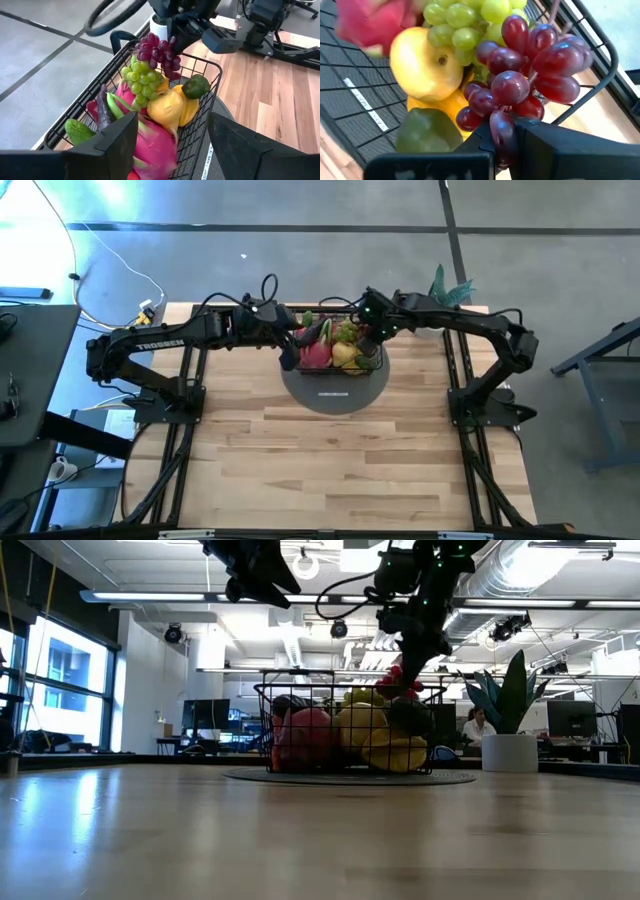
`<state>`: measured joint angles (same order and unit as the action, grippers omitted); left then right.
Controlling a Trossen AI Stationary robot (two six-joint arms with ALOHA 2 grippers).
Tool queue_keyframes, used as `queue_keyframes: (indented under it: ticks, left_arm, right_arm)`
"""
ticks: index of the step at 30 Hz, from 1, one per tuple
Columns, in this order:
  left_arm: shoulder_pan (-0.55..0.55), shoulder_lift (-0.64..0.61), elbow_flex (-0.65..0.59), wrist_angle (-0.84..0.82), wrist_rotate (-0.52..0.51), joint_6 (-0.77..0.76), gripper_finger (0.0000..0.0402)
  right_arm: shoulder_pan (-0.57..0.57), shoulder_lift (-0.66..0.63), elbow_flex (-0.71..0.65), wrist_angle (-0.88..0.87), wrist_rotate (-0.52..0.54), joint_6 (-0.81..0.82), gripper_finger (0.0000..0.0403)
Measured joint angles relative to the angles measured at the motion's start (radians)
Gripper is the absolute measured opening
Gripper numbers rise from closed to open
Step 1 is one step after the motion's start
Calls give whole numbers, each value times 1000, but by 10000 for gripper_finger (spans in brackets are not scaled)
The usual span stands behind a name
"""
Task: Build produce basket
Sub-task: Put the red grapes into the wire basket, then return to Home Position
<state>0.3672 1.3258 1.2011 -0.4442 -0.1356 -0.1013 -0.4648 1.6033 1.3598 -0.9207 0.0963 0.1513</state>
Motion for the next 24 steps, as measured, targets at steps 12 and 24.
queue_keyframes:
  ticks: [12,24]
  left_arm:
    - [0,0,0,0,-3,0,227]
    - [-1,-76,-1,-48,56,-1,227]
  right_arm:
    - [0,4,0,-2,27,2,92]
    - [3,-73,0,-1,40,127,158]
